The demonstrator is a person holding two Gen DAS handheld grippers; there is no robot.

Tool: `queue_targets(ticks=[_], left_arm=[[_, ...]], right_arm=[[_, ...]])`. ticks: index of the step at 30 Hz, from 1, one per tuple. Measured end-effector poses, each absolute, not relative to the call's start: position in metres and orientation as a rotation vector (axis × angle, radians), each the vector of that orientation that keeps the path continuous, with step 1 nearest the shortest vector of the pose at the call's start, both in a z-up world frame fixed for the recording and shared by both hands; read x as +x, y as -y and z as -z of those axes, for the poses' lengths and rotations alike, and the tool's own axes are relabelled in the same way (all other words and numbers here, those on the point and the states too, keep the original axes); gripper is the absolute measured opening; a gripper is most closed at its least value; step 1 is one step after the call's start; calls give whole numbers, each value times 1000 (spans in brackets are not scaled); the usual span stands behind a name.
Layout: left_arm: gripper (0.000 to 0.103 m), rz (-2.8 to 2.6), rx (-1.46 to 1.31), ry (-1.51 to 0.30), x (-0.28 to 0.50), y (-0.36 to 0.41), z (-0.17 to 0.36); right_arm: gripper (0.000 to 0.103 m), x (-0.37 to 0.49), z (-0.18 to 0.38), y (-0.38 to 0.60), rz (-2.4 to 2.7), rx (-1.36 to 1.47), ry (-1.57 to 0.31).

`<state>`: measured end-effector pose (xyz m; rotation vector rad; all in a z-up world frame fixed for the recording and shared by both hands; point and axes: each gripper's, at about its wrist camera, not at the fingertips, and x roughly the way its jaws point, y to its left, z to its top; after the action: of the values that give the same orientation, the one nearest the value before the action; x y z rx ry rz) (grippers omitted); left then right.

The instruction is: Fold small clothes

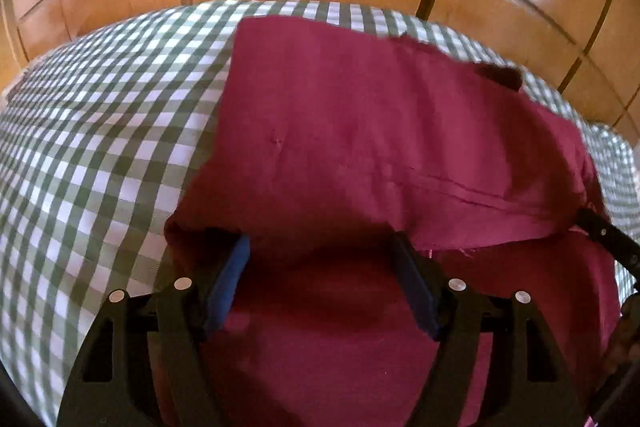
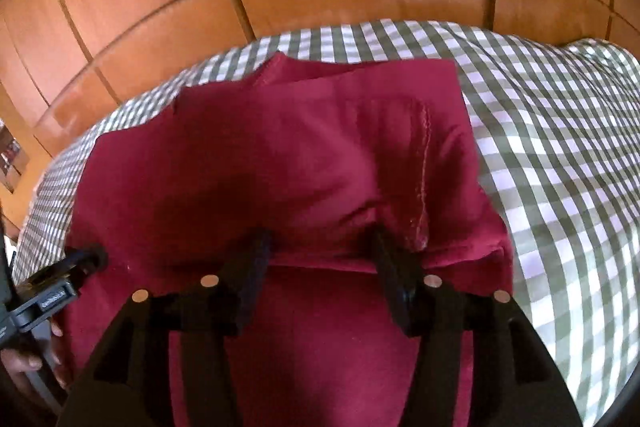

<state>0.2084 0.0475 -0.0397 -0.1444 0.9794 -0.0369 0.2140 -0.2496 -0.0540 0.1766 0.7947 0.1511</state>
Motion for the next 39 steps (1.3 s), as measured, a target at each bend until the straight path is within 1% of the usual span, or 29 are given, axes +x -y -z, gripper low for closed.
queue_targets(ticks=[1,3,6,8,10,12,16,18,20,23,25,26,27,28,30,32,35,39], left_arm=[[72,44,-157,-973,206,-49,34],[72,68,-192,-933,199,-55,21],[72,66,-197,-847,201,-62,-6],[72,56,-194,-814,215,-65,-19],[72,38,-181,-816,233,-68,-22],[72,31,-175,-828,253,-70,-18],[72,-12,-153,-909,292,-73,12],[72,-40,-147,-972,306,-77,35],[73,-33,-186,-968,307,-82,43],[73,-66,-181,-944,295,-80,31],[73,-76,-184,-898,278,-78,16],[73,-79,-185,-878,271,-77,9],[73,-78,-186,-857,262,-76,2],[73,-76,-187,-836,252,-74,-7],[75,-76,-172,-793,233,-69,-24],[78,-81,-149,-748,217,-65,-38],[78,-82,-127,-706,196,-61,-54],[78,-68,-135,-693,175,-59,-63]], right_arm=[[54,212,52,249,-154,167,-800],[61,208,44,250,-167,168,-803],[67,208,24,253,-176,200,-753],[68,214,14,253,-185,223,-736],[69,227,12,249,-173,211,-740],[69,244,17,243,-156,190,-761],[69,282,43,239,-101,149,-827],[71,292,56,240,-93,129,-824],[75,291,63,237,-95,95,-792],[76,289,64,236,-94,84,-779],[76,289,63,236,-94,83,-776],[78,288,61,236,-91,77,-776],[84,288,60,234,-84,70,-779],[87,285,57,234,-79,65,-781],[91,274,49,234,-83,84,-771],[92,262,44,235,-89,104,-758],[93,238,41,237,-90,124,-750],[94,212,42,240,-86,141,-759]])
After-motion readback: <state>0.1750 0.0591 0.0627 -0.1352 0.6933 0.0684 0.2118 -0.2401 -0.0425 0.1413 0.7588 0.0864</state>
